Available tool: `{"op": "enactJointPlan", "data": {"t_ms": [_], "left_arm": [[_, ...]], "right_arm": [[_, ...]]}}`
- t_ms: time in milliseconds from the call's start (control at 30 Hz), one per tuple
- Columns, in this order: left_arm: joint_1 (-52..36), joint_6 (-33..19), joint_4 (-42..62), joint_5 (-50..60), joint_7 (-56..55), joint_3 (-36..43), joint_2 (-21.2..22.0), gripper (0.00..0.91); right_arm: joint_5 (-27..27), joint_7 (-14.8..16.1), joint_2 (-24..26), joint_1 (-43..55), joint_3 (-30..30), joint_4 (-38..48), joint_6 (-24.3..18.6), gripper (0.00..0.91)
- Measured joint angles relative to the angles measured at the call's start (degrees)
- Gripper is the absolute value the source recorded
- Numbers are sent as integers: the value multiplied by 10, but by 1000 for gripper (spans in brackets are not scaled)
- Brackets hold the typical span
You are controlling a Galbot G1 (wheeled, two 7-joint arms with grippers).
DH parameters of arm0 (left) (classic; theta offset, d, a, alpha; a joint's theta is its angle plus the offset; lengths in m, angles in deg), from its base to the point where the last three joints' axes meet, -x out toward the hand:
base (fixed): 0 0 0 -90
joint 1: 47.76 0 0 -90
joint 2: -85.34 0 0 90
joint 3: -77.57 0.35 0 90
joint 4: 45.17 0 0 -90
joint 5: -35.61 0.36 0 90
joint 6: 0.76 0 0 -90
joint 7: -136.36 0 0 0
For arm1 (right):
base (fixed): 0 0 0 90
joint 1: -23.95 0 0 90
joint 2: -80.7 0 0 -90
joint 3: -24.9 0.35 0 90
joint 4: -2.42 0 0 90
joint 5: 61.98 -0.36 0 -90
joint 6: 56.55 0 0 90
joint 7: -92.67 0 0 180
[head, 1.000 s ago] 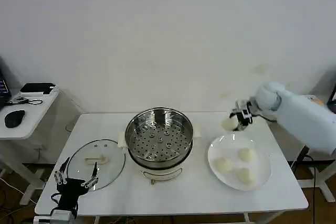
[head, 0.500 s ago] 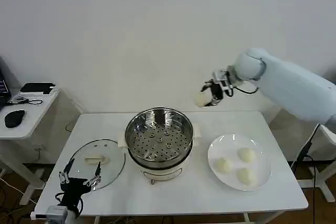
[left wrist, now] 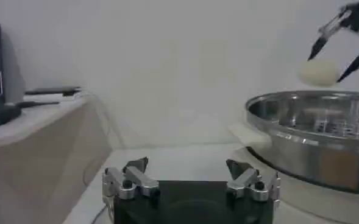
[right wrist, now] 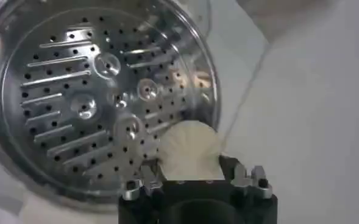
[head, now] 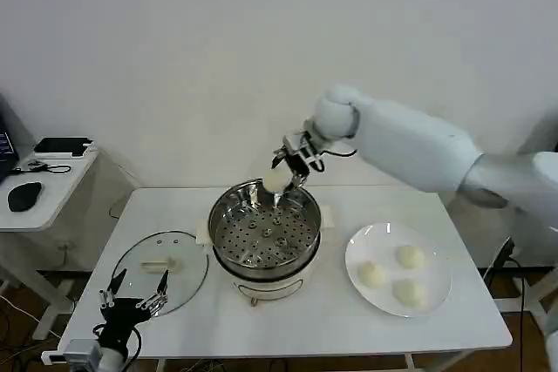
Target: Take steamed baozi put them in steamer then cover it.
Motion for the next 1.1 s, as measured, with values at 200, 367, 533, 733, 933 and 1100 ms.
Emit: {"op": "enactJointPlan", "data": {"t_ms": [200,367,533,733,933,1100], "left_arm": [[-3,2,6,-10,0,3,2,907],[-4,2,8,-16,1,3,3,907],[-7,3,11,-20,1,1,2,907],[-7,3,14,-24,2,0,1,907],[-8,5,14,-26,2,0,1,907],[-9,7,11,-28,1,1,1,907]], "right_arm": [[37,-8,-21,-12,-9,23,-53,695],[74,-20,-36,-22,-9,42,-98,695],[105,-32,-51,-32,-8,64,-136,695],[133,-41,-66,-36,-9,85,-171,695],[154,-46,-69,-38,-13,99,-193,907],[157,-46,-64,-36,-12,98,-198,907]]}}
